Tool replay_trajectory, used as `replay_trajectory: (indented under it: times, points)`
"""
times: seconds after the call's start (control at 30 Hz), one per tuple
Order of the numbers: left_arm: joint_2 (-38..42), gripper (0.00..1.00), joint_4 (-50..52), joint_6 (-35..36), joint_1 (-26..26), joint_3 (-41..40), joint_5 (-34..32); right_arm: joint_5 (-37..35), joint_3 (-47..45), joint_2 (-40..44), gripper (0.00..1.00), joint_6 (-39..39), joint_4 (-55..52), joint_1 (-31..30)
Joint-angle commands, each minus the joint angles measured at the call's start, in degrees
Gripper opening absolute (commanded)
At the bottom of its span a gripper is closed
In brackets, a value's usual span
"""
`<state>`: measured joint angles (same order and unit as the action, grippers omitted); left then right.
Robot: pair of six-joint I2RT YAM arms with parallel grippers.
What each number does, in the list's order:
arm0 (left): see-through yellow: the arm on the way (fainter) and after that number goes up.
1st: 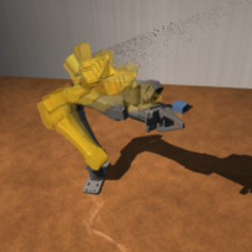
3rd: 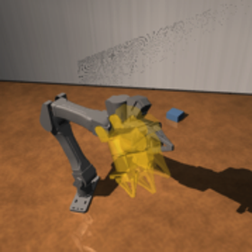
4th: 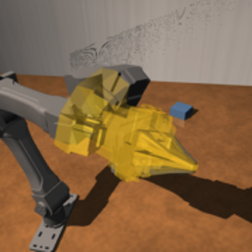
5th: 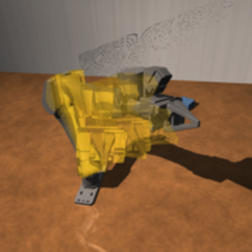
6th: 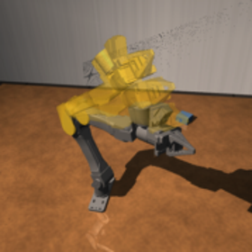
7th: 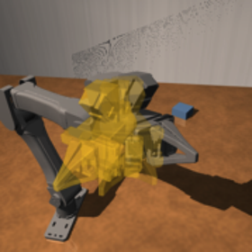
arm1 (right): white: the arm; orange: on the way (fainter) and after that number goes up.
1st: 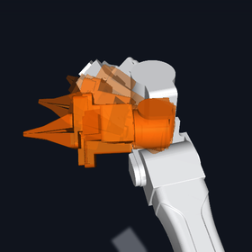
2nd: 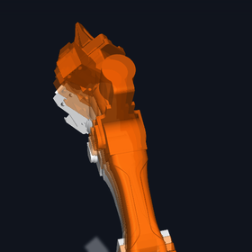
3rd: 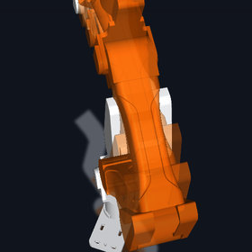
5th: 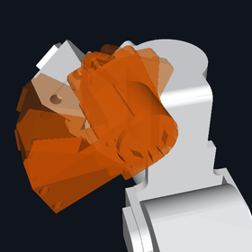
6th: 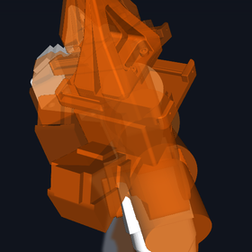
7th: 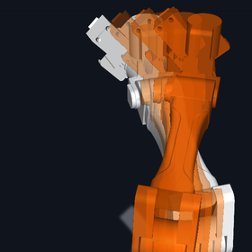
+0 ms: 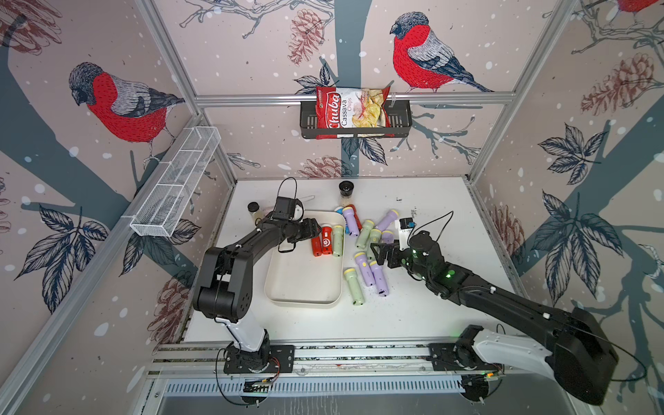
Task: Put the flashlights into the storage boxes
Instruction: Place the flashlight at the storage box, then pick up the flashlight from the center of the board.
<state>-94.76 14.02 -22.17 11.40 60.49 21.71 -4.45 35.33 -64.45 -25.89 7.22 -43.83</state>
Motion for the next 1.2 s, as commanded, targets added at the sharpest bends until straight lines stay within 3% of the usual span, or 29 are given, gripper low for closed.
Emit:
replay_trajectory:
  times: [0.0,0.17,0.5,0.6,0.8,1.0,1.17]
  points:
    - [3.7,0.73,-0.7,0.7,0.2,-1.4,-2.4,-1.2,0.3,0.4,0.99,-0.5,0.6,0.4]
    - [10.6,0.73,-4.1,0.9,0.6,-5.1,-4.4,-3.3,0.4,1.3,0.99,-2.9,-0.4,2.3]
    - [20.4,0.74,-11.8,1.6,0.6,-12.7,-5.1,-0.3,1.8,2.5,0.99,0.2,-2.8,9.1]
    - [22.3,0.74,-14.1,2.2,0.6,-14.7,-4.2,3.8,1.9,1.8,0.99,0.5,-1.5,12.0]
    - [26.4,0.75,-19.6,3.4,0.6,-19.2,-3.6,18.6,5.3,-5.9,0.99,-2.4,-1.8,20.7]
    - [28.5,0.75,-20.3,3.9,0.6,-20.9,-7.1,23.8,11.2,-15.9,0.99,0.0,-2.3,21.0]
    - [28.8,0.75,-21.1,3.3,0.6,-21.5,-8.2,24.1,15.7,-22.5,1.0,2.0,-3.6,19.6]
